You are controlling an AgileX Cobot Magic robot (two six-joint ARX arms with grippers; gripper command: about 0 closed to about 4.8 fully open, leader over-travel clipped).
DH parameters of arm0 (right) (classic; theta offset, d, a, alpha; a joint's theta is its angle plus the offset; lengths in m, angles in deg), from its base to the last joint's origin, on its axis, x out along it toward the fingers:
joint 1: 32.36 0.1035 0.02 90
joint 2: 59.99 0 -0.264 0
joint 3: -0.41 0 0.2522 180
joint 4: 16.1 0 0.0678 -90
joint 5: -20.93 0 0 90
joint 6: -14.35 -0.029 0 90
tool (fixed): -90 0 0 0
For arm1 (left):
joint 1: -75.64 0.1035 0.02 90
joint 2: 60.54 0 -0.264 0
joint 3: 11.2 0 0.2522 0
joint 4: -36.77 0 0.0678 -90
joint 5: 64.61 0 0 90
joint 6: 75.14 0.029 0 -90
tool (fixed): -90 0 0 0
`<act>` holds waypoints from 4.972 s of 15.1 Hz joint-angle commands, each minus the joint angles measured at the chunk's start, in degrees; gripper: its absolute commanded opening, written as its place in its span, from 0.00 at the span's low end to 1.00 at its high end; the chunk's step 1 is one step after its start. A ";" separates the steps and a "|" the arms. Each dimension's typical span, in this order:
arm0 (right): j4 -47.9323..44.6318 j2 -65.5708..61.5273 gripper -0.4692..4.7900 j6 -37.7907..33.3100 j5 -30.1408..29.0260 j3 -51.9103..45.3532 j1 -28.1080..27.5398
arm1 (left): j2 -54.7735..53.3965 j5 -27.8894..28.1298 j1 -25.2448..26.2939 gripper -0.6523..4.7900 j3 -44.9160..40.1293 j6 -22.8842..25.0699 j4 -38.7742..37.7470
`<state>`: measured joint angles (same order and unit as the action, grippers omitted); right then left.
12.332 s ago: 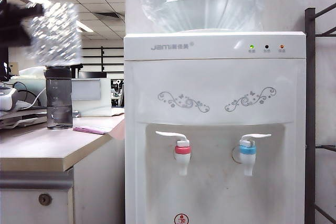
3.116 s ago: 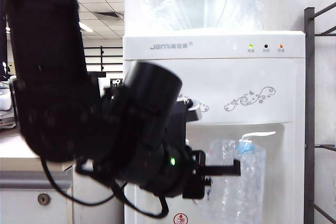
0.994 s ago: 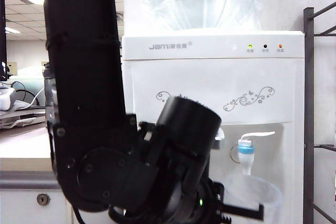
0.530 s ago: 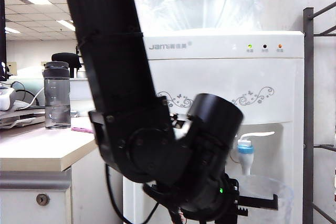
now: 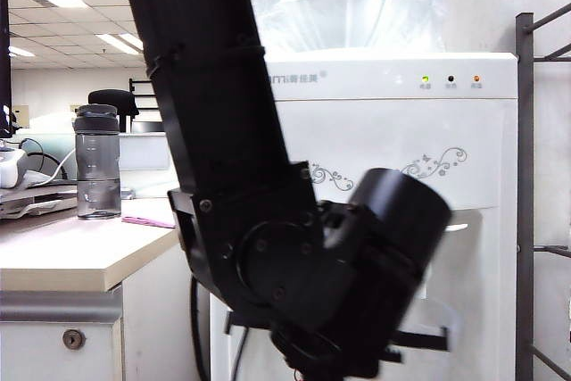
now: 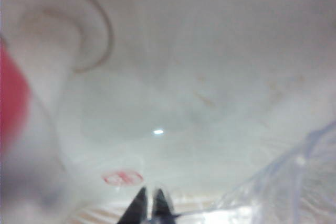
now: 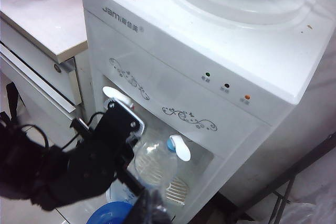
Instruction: Pick up the plastic mug from the left desk, go to the cold water outlet of the water dispenser, press the vertical switch to get some water, then put the mug back on the desk.
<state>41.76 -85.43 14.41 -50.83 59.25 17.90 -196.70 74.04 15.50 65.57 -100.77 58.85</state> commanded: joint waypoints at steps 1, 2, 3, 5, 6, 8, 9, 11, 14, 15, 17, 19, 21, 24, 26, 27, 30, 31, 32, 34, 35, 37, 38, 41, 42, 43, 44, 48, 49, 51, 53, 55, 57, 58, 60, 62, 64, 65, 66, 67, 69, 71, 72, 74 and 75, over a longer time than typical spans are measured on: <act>-0.61 0.00 0.09 0.07 0.00 0.17 0.04 | 0.26 0.07 -0.66 0.11 0.11 -1.49 1.99; -0.61 0.02 0.09 0.07 0.04 0.17 0.04 | 0.26 0.07 -0.59 0.11 0.13 -1.95 2.03; -0.61 0.02 0.09 0.07 0.00 0.17 0.04 | 0.28 0.04 -0.57 0.11 0.13 -2.38 3.08; -0.61 0.02 0.09 0.07 -0.15 0.17 0.04 | 0.26 -0.17 -0.55 0.11 0.33 -2.27 5.20; -0.61 0.02 0.09 0.07 -0.17 0.17 0.04 | 0.26 -1.38 -0.48 0.11 1.38 -2.25 3.98; -0.68 0.02 0.09 0.09 -0.15 0.17 0.04 | 0.26 -1.44 -0.48 0.11 2.34 -2.27 3.28; -0.81 0.02 0.09 0.15 -0.11 0.17 0.04 | 0.26 -1.42 -0.48 0.11 2.58 -2.34 3.28; -1.01 0.02 0.09 0.07 -0.20 0.17 0.04 | 0.26 -1.27 -0.48 0.11 2.67 -2.36 3.10; -2.08 0.00 0.09 -0.02 -0.33 0.15 0.04 | 0.26 -0.87 -0.48 0.11 2.64 -2.82 1.92; -4.22 -0.15 0.09 -0.07 1.14 -0.04 -0.09 | 0.26 -0.85 -0.50 0.11 2.62 -3.61 1.92; -6.97 -0.09 0.09 -1.53 3.78 -1.75 -0.26 | 0.26 -0.85 -0.52 0.11 2.62 -4.00 2.12; -6.86 -0.13 0.09 -1.46 3.61 -5.11 -0.24 | 0.26 -0.83 -0.52 0.11 2.62 -4.81 1.92; -9.90 -0.46 0.09 -1.31 4.31 -9.64 -0.28 | 0.26 -0.83 -0.52 0.11 2.62 -4.81 1.95; -18.10 -0.85 0.09 -0.90 10.03 -16.59 -0.35 | 0.26 -0.81 -0.52 0.11 2.62 -4.83 1.95; -26.36 -1.11 0.09 -0.96 10.73 -21.86 -1.55 | 0.26 -0.68 -0.52 0.11 2.62 -4.81 1.97; -30.97 -1.55 0.09 -1.73 7.89 -24.39 -2.91 | 0.26 -0.63 -0.52 0.11 2.62 -4.81 1.97; -41.83 -3.54 0.09 -4.55 1.31 -30.34 -7.98 | 0.26 -0.63 -0.55 0.11 2.60 -4.81 1.95; -43.87 -4.52 0.09 -4.61 -1.77 -31.52 -10.40 | 0.26 -0.66 -0.57 0.11 2.60 -4.81 1.97; -45.33 -5.73 0.09 -4.66 -5.73 -32.06 -13.07 | 0.26 -0.66 -0.57 0.11 2.60 -4.81 1.97; -48.02 -8.31 0.09 -5.16 -11.34 -32.09 -18.25 | 0.26 -0.66 -0.57 0.11 2.60 -4.81 1.97; -49.79 -9.57 0.09 -5.70 -13.90 -32.09 -20.85 | 0.26 -0.66 -0.57 0.11 2.60 -4.81 1.97; -53.66 -13.16 0.09 -6.43 -20.68 -32.09 -26.45 | 0.26 -0.66 -0.57 0.11 2.60 -4.79 1.95; -54.86 -14.51 0.09 -6.45 -22.43 -32.09 -27.93 | 0.26 -0.66 -0.57 0.11 2.60 -4.79 1.95; -61.66 -22.36 0.09 -6.36 -31.28 -32.06 -33.16 | 0.26 -0.63 -0.57 0.11 2.60 -4.74 1.97; -62.99 -23.76 0.09 -6.23 -31.82 -32.06 -33.35 | 0.26 -0.66 -0.57 0.11 2.60 -4.72 1.95; -66.69 -27.34 0.09 -5.86 -33.27 -32.04 -33.38 | 0.26 -0.63 -0.57 0.11 2.60 -4.72 1.95; -68.70 -29.29 0.09 -5.81 -33.99 -32.04 -33.38 | 0.26 -0.66 -0.57 0.11 2.60 -4.70 1.95; -80.04 -39.58 0.09 -1.03 -35.36 -32.02 -33.31 | 0.26 -0.63 -0.57 0.11 2.60 -4.61 1.95; -81.79 -41.59 0.09 0.28 -36.30 -32.00 -33.31 | 0.26 -0.63 -0.57 0.11 2.60 -4.61 1.92; -83.78 -44.46 0.09 0.44 -36.33 -32.00 -33.31 | 0.26 -0.63 -0.57 0.11 2.60 -4.61 1.92; -85.59 -46.95 0.09 0.44 -35.76 -32.00 -33.31 | 0.26 -0.63 -0.57 0.11 2.60 -4.61 1.92; -87.89 -49.37 0.09 0.42 -35.78 -31.91 -33.33 | 0.26 -0.63 -0.57 0.11 2.60 -4.59 1.92; -89.79 -51.47 0.09 0.22 -34.99 -31.91 -33.33 | 0.26 -0.61 -0.57 0.11 2.60 -4.59 1.92; -90.99 -52.65 0.09 -0.26 -34.05 -31.91 -33.35 | 0.26 -0.61 -0.57 0.11 2.60 -4.59 1.92; -92.52 -54.10 0.09 -3.23 -32.33 -31.91 -33.35 | 0.26 -0.02 -0.57 0.11 2.60 -4.59 1.92; -92.83 -54.58 0.09 -8.90 -31.30 -31.89 -33.35 | 0.26 0.66 -0.57 0.11 2.60 -4.59 1.92; -92.83 -54.66 0.09 -10.21 -31.19 -31.89 -33.35 | 0.26 0.66 -0.57 0.11 2.60 -4.61 1.92; -92.80 -54.66 0.09 -10.95 -31.21 -31.89 -33.35 | 0.26 0.66 -0.57 0.11 2.60 -4.59 1.92; -92.80 -54.66 0.09 -11.43 -31.21 -31.89 -33.35 | 0.26 0.66 -0.57 0.11 2.60 -4.59 1.92; -92.80 -54.66 0.09 -12.66 -31.19 -31.89 -33.35 | 0.26 0.66 -0.57 0.11 2.60 -4.59 1.92; -92.80 -54.66 0.09 -12.76 -31.21 -31.89 -33.35 | 0.26 0.66 -0.57 0.11 2.60 -4.59 1.92; -92.76 -54.66 0.09 -11.82 -31.21 -31.89 -33.35 | 0.26 0.66 -0.57 0.11 2.60 -4.59 1.92; -92.78 -54.66 0.09 -10.47 -31.21 -31.89 -33.35 | 0.26 0.63 -0.57 0.11 2.60 -4.57 1.92; -92.83 -54.66 0.09 -4.68 -31.32 -31.89 -33.35 | 0.26 0.63 -0.57 0.11 2.60 -4.37 1.90; -92.83 -54.66 0.09 -0.94 -31.47 -31.89 -33.35 | 0.26 0.63 -0.57 0.11 2.60 -4.37 1.90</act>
<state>-50.02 -140.16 8.92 -82.17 27.14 -15.45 -196.72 73.42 14.96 67.75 -104.74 59.02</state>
